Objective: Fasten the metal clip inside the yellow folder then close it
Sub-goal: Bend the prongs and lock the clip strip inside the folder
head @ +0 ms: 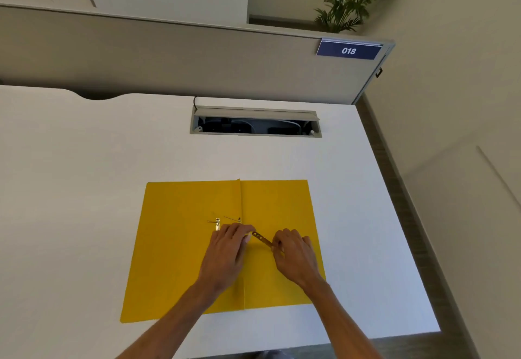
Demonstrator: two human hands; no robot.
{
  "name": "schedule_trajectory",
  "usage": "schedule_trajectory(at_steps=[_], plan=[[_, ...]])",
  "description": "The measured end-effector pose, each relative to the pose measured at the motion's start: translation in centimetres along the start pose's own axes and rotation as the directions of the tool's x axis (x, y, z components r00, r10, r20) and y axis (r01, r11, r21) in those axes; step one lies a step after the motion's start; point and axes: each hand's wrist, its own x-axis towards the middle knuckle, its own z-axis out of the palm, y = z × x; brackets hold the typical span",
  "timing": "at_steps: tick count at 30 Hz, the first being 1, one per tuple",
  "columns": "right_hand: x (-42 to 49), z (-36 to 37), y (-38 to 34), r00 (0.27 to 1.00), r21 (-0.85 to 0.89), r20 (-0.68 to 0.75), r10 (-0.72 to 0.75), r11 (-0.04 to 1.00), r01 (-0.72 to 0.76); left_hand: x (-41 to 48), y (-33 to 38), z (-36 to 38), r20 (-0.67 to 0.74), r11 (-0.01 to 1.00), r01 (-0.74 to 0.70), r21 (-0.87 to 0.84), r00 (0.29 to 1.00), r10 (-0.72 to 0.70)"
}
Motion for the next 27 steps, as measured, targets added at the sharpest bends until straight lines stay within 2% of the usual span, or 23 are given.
schedule_trajectory(at_steps=[3,7,9,12,15,20,24,27], plan=[[-0.1,0.6,-1.8,0.998,0.075,-0.049,-0.049,0.996,0.052,-0.9,-1.4,-2.5,-0.166,0.994,0.085,-0.07,0.981,-0.096],[0.2,1.3,-4.3,0.985,0.097,-0.108,-0.134,0.985,0.145,-1.7,-3.9,-4.5,-0.213,0.968,0.191,-0.164,0.951,-0.224],[0.4,1.6,-5.1,0.971,0.08,-0.105,-0.215,0.971,0.224,-1.7,-5.1,-4.7,-0.156,0.941,0.251,-0.225,0.944,-0.29],[0.5,2.0,-5.6,0.948,0.031,-0.084,-0.307,0.95,0.31,-1.2,-6.2,-4.4,-0.012,0.906,0.291,-0.307,0.951,-0.31],[0.5,2.2,-5.1,0.951,0.001,-0.059,-0.304,0.952,0.305,-0.9,-6.2,-3.8,0.102,0.871,0.298,-0.391,0.954,-0.28],[0.3,2.4,-4.7,0.961,-0.005,-0.022,-0.277,0.961,0.277,-0.8,-5.6,-2.6,0.231,0.862,0.274,-0.427,0.954,-0.189],[0.2,2.5,-4.9,0.973,0.04,-0.038,-0.228,0.972,0.23,-0.6,-5.3,-1.5,0.312,0.885,0.237,-0.401,0.944,-0.112],[0.3,2.6,-4.9,0.982,0.087,-0.031,-0.187,0.978,0.189,-0.8,-5.4,-0.9,0.331,0.954,0.165,-0.252,0.941,-0.075]])
